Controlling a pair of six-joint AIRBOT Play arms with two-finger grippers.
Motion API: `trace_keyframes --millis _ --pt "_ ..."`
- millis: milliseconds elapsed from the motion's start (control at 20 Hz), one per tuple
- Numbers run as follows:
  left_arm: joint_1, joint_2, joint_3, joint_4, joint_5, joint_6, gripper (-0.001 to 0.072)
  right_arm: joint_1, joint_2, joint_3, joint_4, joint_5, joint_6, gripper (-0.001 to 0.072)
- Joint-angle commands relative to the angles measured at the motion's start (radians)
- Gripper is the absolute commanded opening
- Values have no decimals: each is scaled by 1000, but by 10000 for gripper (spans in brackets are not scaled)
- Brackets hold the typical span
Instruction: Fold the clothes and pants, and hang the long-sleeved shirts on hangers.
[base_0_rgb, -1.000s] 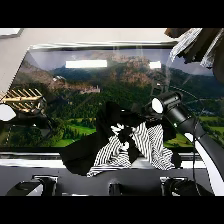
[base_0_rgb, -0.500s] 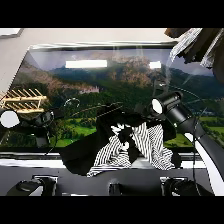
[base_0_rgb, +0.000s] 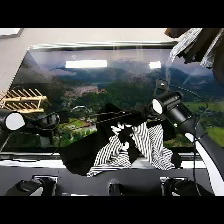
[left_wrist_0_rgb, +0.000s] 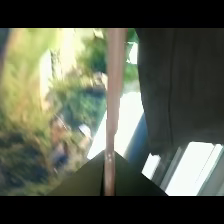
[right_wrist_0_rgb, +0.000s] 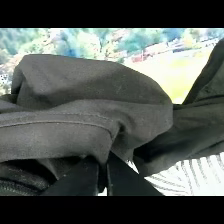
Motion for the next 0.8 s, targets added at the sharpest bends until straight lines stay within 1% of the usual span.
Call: trace_keyframes --millis 0,350,500,550,750 --pt "-43 -28 0 2 98 5 22 0 18 1 15 -6 12 34" --pt "-64 -85 0 10 114 6 22 0 60 1 23 -9 34 34" --pt "-98 -109 0 14 170 -14 22 0 77 1 24 -10 51 34" --pt "-115 -122 0 17 192 -24 22 0 87 1 28 -10 55 34" --pt "-154 -176 1 21 255 -117 22 0 131 1 78 -10 54 34"
